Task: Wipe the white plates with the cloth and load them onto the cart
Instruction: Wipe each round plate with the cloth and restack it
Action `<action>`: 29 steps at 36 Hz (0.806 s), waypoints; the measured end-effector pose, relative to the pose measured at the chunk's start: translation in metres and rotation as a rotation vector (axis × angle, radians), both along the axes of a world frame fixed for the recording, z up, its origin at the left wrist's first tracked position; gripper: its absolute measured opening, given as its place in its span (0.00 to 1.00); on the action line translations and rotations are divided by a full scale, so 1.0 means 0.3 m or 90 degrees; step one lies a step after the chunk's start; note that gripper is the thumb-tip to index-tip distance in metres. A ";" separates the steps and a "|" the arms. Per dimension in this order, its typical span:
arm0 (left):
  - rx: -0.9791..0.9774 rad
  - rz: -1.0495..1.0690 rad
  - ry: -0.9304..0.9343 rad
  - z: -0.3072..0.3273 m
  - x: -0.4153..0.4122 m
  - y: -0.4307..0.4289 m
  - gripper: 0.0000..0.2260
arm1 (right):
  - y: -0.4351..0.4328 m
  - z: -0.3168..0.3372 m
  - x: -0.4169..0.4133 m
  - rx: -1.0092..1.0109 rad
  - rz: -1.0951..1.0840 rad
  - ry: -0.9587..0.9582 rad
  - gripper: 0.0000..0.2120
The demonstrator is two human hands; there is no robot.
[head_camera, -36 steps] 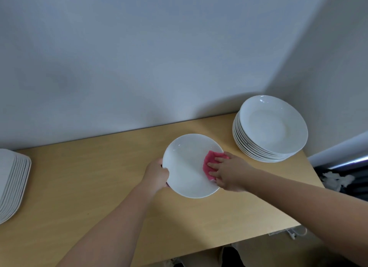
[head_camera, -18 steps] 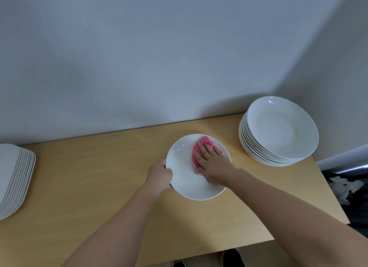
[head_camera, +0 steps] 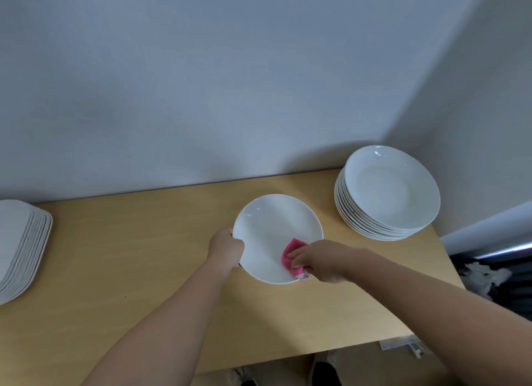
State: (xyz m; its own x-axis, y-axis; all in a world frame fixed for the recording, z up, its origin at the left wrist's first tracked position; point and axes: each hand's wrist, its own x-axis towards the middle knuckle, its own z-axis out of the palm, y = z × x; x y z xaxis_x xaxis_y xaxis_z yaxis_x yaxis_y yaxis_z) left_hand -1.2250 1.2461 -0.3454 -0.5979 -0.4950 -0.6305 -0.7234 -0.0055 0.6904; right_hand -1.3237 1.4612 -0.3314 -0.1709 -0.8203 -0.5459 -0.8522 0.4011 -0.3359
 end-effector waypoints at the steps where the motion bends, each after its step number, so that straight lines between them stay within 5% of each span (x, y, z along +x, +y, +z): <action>1: -0.004 -0.002 -0.002 0.004 0.002 0.003 0.14 | 0.002 0.017 -0.004 0.024 0.016 0.027 0.10; 6: -0.001 -0.019 0.003 0.017 0.008 0.018 0.17 | -0.014 0.049 -0.006 0.139 0.018 0.162 0.13; 13: -0.019 -0.019 -0.001 0.026 0.001 0.019 0.16 | -0.026 0.045 -0.035 -0.074 0.039 0.306 0.10; 21: -0.055 0.001 0.005 0.000 -0.001 0.022 0.12 | -0.053 0.022 -0.020 0.105 -0.036 0.347 0.22; 25: -0.070 0.000 0.002 -0.003 0.007 0.030 0.13 | -0.072 0.089 0.021 0.233 0.069 0.443 0.18; 29: -0.077 -0.019 0.003 -0.004 0.014 0.033 0.12 | -0.018 0.149 0.031 0.207 0.042 0.449 0.13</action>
